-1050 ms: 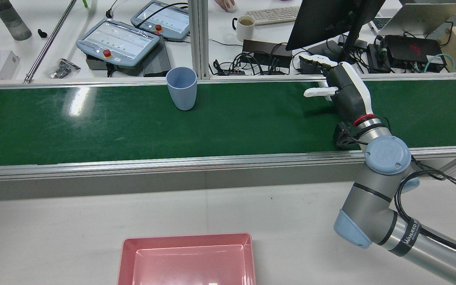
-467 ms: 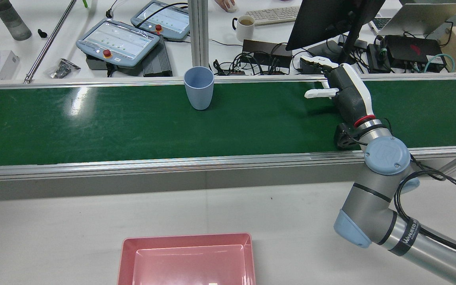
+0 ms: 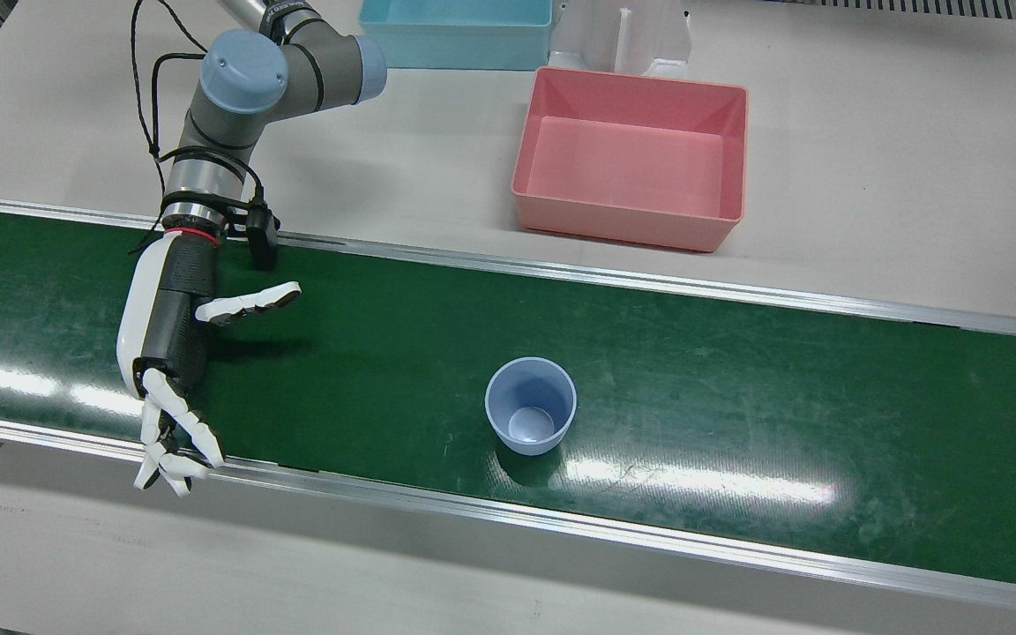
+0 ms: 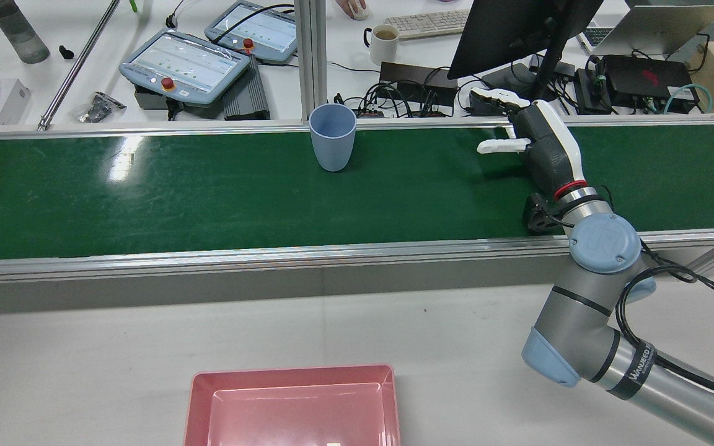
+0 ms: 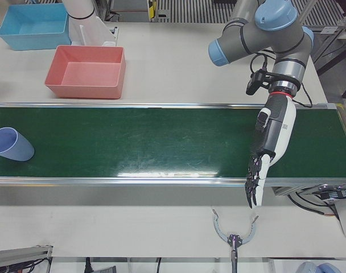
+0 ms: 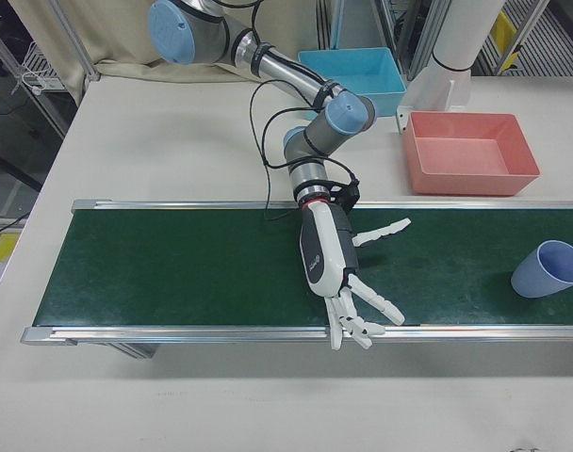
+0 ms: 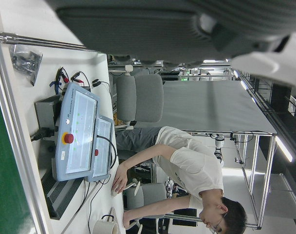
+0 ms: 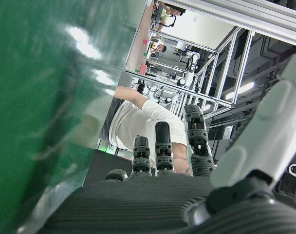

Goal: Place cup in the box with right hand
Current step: 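Hold the right hand still as the blue cup rides into it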

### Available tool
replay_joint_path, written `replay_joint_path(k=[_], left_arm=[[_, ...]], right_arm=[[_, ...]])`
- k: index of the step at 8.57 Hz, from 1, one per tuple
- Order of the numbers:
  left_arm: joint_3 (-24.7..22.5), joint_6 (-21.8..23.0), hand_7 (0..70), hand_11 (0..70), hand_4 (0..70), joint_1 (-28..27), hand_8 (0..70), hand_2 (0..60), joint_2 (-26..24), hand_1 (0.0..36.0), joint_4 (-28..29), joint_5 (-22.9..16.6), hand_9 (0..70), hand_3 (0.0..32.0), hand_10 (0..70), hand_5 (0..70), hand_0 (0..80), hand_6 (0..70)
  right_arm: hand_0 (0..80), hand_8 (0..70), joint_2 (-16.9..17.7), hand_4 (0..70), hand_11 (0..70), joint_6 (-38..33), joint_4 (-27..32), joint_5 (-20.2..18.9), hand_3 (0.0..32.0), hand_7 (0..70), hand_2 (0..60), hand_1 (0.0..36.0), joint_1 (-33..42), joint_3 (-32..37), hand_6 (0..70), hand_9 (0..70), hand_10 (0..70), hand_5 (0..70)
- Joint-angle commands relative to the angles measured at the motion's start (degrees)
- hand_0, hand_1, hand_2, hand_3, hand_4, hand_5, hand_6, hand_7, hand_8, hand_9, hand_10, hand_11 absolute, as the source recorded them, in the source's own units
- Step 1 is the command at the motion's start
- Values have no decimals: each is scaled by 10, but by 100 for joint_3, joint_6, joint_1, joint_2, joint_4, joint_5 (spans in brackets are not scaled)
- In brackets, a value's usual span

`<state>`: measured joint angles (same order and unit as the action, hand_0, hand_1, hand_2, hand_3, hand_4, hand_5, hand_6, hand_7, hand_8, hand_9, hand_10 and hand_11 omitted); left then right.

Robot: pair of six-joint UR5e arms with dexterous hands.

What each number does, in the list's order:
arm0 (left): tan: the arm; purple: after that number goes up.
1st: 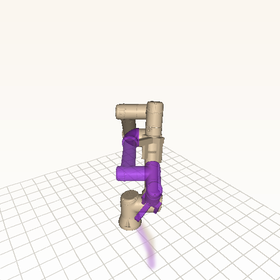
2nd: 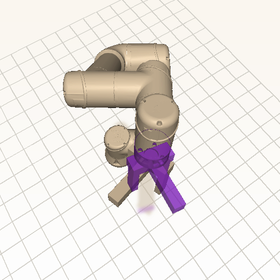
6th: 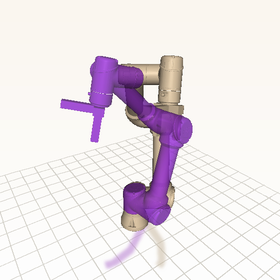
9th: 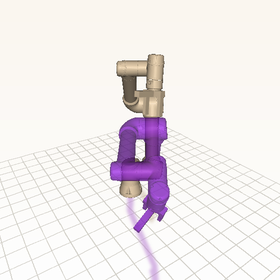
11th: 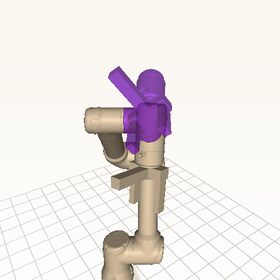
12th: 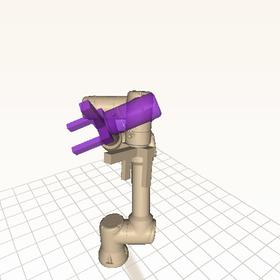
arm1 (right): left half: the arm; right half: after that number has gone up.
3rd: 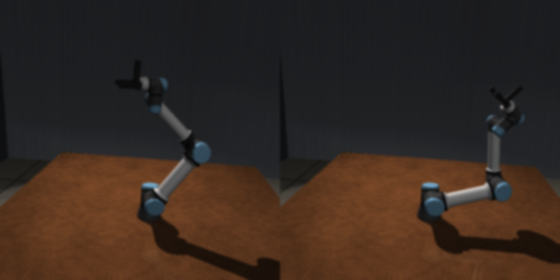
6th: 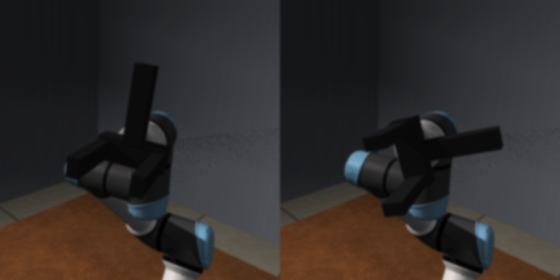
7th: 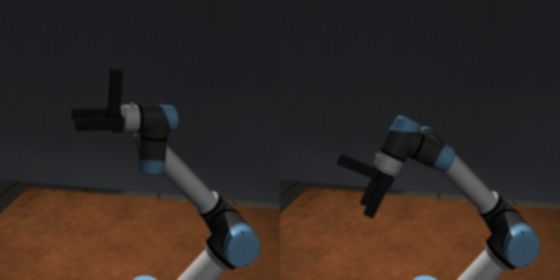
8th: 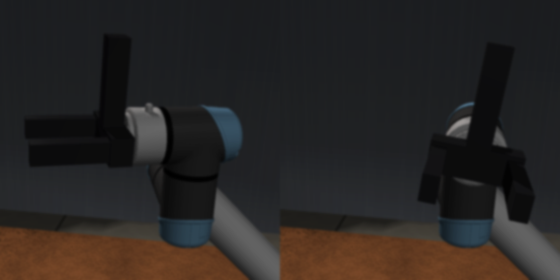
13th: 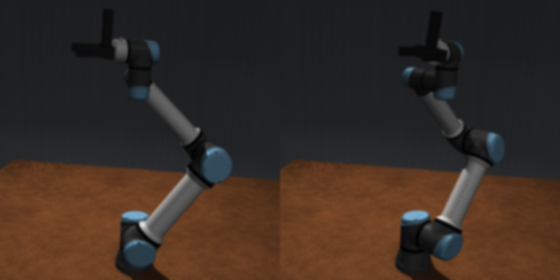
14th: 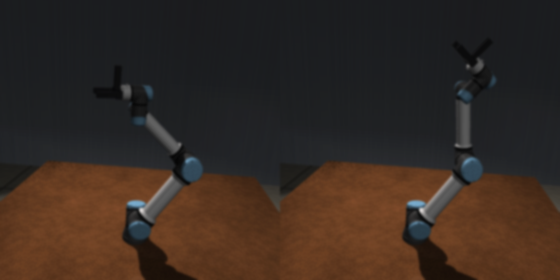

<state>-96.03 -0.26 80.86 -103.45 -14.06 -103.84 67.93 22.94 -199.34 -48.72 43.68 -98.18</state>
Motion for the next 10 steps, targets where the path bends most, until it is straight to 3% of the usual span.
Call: replay_joint_path(k=[1,10], left_arm=[[5,0,0,0,0,0,0,0,0,0,0,-4,0,0,0,0,0,0],[5,0,0,0,0,0,0,0,0,0,9,-4,0,0,0,0,0,0]], right_arm=[[457,84,-25,180,0,0,0,-6,0,387,0,0,0,0,77,188,0,19],[460,86,-34,192,0,0,0,-6,0,404,0,0,0,9,81,192,0,19]])
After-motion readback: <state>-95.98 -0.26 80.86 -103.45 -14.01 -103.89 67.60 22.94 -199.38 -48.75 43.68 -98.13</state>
